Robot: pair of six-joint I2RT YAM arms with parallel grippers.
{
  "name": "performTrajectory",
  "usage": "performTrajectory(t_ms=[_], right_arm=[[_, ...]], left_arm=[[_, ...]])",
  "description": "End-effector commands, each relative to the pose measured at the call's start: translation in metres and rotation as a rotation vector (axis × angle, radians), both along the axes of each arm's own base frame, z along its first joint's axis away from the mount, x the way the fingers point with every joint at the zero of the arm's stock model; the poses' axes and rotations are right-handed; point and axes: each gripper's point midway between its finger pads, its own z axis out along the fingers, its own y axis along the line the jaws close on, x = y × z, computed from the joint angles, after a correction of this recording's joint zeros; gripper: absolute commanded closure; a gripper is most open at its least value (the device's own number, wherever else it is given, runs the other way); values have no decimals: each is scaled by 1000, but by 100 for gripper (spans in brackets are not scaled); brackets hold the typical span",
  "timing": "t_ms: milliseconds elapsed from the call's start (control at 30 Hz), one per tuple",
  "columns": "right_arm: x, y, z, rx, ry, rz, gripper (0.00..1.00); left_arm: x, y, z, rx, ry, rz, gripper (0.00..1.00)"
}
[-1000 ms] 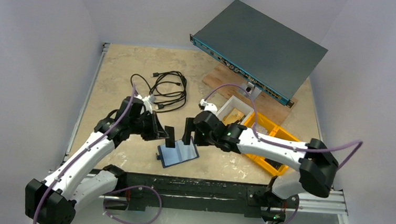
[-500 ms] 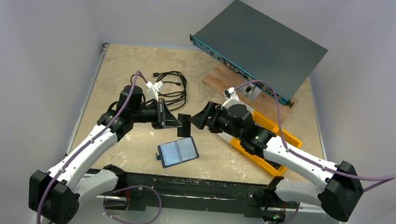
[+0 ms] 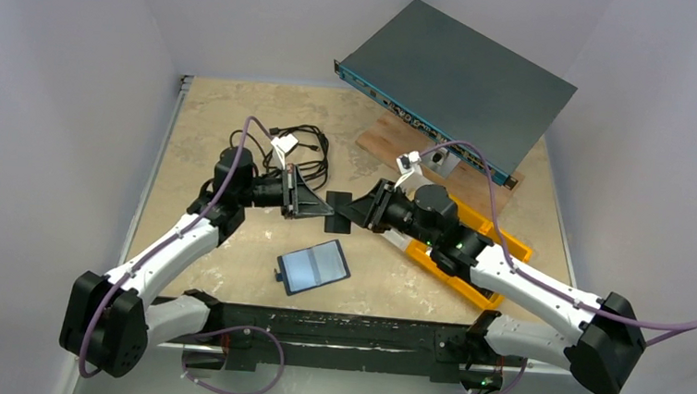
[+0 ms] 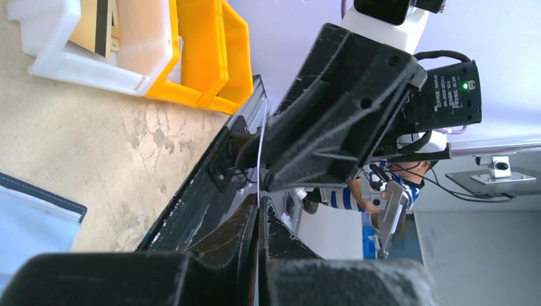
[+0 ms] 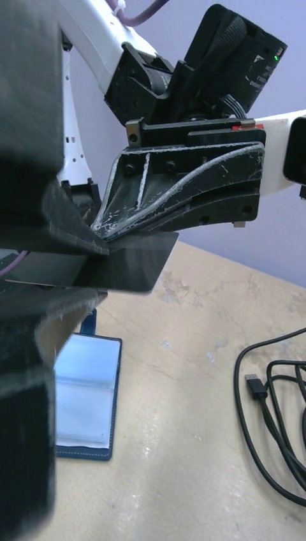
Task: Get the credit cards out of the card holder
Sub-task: Place the credit card in the storage box.
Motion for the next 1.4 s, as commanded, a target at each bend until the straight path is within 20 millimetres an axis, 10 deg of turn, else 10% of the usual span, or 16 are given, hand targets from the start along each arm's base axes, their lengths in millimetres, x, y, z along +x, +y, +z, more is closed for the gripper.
performTrajectory(t_ms=[0, 233, 500, 967, 1367], right_arm=[[-8, 4, 22, 67, -29, 56, 89], [-2, 2, 13, 17, 0, 27, 100], [23, -54, -5, -214, 26, -261, 100], [21, -215, -77, -854, 309, -776, 100], [11, -301, -81, -1040, 417, -1031, 100]], left_arm=[[-3, -1, 16, -60, -65, -44, 100], [-2, 0, 1, -15, -34, -43, 81], [1, 19, -35, 239, -2, 44, 36], [10, 24, -59, 338, 27, 53, 27], [8, 27, -64, 361, 39, 52, 27]])
